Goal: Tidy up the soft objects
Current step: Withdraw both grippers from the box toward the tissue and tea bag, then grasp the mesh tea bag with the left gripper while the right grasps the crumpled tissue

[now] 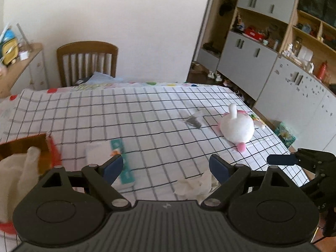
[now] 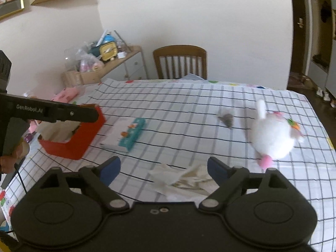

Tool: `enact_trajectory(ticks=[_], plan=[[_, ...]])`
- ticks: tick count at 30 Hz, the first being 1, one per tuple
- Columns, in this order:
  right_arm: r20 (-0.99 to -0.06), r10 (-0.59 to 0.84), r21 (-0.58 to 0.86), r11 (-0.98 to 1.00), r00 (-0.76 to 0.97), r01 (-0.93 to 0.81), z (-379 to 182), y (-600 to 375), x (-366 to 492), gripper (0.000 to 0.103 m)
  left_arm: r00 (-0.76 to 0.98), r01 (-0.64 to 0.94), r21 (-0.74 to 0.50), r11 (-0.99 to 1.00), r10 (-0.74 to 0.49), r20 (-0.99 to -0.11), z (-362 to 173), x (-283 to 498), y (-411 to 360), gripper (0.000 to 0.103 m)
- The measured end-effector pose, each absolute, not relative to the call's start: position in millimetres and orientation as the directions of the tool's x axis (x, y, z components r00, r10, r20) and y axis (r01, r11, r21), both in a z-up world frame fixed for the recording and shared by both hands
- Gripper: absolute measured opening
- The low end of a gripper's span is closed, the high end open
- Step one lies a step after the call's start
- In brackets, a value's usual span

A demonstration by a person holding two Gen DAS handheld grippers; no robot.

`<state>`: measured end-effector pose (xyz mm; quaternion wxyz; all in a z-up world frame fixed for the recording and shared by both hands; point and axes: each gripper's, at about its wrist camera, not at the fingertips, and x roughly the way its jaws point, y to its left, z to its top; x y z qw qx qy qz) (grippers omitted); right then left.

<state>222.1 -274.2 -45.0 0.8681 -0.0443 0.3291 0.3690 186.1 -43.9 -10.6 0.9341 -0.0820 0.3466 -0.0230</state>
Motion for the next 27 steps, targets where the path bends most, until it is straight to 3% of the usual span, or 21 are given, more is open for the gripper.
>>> enact_trajectory(ticks=[17,21,27], plan=[[-0.655,0.563,0.124,0.738,0.504,-0.663,-85,-282,263,0.102,0.721,0.064,-0.137,0.989,-0.140,-0.679,-45,285,-94,0.089],[-0.656,0.568,0.117,0.726,0.496,-0.677,-93,-275,270,0.102,0.715,0.063,-0.135,0.989,-0.139,-0.685,-55,312,-101,0.102],[-0.661,0.568,0.105,0.718,0.491,-0.688,-106,-266,280,0.102,0.697,0.068,-0.108,0.992,-0.125,-0.706,-72,354,-116,0.102]])
